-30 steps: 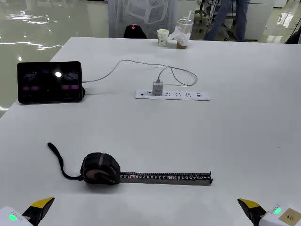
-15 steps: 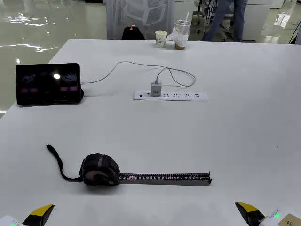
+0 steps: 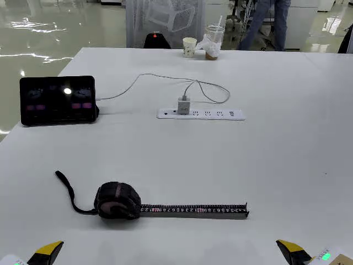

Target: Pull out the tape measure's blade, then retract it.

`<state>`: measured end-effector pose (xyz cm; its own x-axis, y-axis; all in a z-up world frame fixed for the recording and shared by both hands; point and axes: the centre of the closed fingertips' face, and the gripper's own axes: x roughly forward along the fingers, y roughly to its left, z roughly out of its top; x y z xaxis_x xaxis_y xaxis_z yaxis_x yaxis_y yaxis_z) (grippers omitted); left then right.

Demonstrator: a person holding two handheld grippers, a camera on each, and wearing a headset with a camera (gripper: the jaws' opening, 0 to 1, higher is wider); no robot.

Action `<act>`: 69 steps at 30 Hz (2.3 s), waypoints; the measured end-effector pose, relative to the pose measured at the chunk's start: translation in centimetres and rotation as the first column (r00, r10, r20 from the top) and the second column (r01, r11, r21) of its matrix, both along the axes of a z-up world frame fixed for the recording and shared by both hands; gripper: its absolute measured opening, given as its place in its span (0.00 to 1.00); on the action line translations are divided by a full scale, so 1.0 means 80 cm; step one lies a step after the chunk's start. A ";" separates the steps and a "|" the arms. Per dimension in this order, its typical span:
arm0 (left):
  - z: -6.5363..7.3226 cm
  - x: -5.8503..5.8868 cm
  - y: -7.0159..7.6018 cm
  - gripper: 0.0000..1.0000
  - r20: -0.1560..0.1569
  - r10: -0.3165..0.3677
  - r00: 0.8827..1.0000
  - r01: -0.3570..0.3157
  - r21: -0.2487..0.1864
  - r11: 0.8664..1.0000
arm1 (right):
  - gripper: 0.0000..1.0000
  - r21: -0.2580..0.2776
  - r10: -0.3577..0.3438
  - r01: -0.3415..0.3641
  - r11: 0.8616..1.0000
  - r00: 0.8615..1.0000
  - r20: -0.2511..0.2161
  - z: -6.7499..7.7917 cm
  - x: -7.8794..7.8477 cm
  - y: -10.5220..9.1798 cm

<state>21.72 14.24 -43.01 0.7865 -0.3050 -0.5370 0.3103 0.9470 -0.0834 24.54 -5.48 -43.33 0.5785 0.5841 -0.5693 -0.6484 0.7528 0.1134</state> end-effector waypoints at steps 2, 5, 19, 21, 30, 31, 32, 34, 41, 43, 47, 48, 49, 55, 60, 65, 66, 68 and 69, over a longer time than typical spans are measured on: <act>0.000 0.000 -0.001 0.99 0.001 -0.001 1.000 0.001 0.001 1.000 | 0.99 -0.001 0.002 -0.002 1.000 1.000 0.003 0.000 0.001 -0.002; 0.000 0.001 -0.001 0.99 0.003 -0.001 1.000 0.001 0.003 1.000 | 0.99 -0.011 0.008 -0.008 1.000 1.000 0.003 -0.002 0.001 -0.005; 0.000 0.008 -0.007 0.99 0.008 -0.004 1.000 0.004 -0.004 1.000 | 0.99 -0.007 0.039 -0.039 0.999 0.999 0.000 -0.003 0.000 -0.003; 0.000 0.009 -0.008 0.99 0.007 -0.006 1.000 0.006 -0.009 1.000 | 0.99 -0.010 0.045 -0.045 0.999 0.999 0.001 -0.003 0.001 -0.004; -0.002 0.017 -0.010 0.99 0.005 -0.004 1.000 0.004 -0.015 1.000 | 0.99 -0.011 0.088 -0.088 0.996 0.996 0.005 -0.003 0.007 -0.005; -0.002 0.017 -0.010 0.99 0.006 0.000 1.000 0.001 -0.015 1.000 | 0.99 -0.015 0.091 -0.091 0.996 0.996 0.002 -0.004 0.008 -0.005; -0.002 0.018 -0.010 0.99 0.007 0.001 1.000 0.000 -0.014 1.000 | 0.99 -0.018 0.096 -0.096 0.995 0.995 0.002 -0.005 0.008 -0.006; -0.002 0.020 -0.009 0.99 0.009 0.003 1.000 -0.003 -0.008 1.000 | 0.99 -0.022 0.108 -0.108 0.994 0.994 -0.002 -0.006 0.009 -0.006; -0.004 0.029 -0.006 0.99 0.007 0.019 1.000 -0.019 -0.012 1.000 | 0.97 -0.028 0.138 -0.139 0.990 0.990 -0.005 -0.007 0.017 -0.011; -0.005 0.031 -0.004 0.99 0.005 0.025 1.000 -0.025 -0.012 1.000 | 0.97 -0.027 0.145 -0.145 0.989 0.989 -0.005 -0.007 0.020 -0.013; -0.006 0.036 -0.003 0.99 0.005 0.034 0.999 -0.034 -0.016 0.999 | 0.97 -0.032 0.165 -0.165 0.986 0.986 -0.007 -0.007 0.023 -0.016; -0.006 0.037 -0.003 0.99 0.006 0.036 0.999 -0.036 -0.013 0.999 | 0.97 -0.035 0.171 -0.171 0.985 0.985 -0.006 -0.007 0.024 -0.017; -0.007 0.038 -0.003 0.99 0.007 0.037 0.999 -0.037 -0.011 0.999 | 0.96 -0.034 0.176 -0.176 0.984 0.984 -0.007 -0.007 0.024 -0.017; -0.008 0.044 0.000 0.99 0.009 0.044 0.999 -0.044 -0.002 0.999 | 0.95 -0.051 0.201 -0.201 0.978 0.980 -0.013 -0.011 0.027 -0.021; -0.007 0.053 0.002 0.99 0.016 0.055 0.998 -0.055 -0.007 0.998 | 0.93 -0.061 0.216 -0.217 0.974 0.976 -0.017 -0.014 0.028 -0.022; -0.009 0.061 0.003 0.99 0.018 0.057 0.998 -0.057 0.001 0.998 | 0.92 -0.075 0.238 -0.239 0.968 0.971 -0.021 -0.018 0.031 -0.022; -0.009 0.063 0.004 0.99 0.019 0.060 0.998 -0.060 0.004 0.998 | 0.91 -0.078 0.241 -0.242 0.967 0.970 -0.020 -0.018 0.032 -0.023; -0.010 0.067 0.005 0.99 0.019 0.061 0.998 -0.061 0.004 0.998 | 0.91 -0.079 0.246 -0.247 0.966 0.969 -0.021 -0.019 0.036 -0.024; -0.010 0.068 0.006 0.99 0.020 0.063 0.998 -0.063 0.003 0.998 | 0.90 -0.080 0.249 -0.250 0.965 0.968 -0.022 -0.020 0.036 -0.024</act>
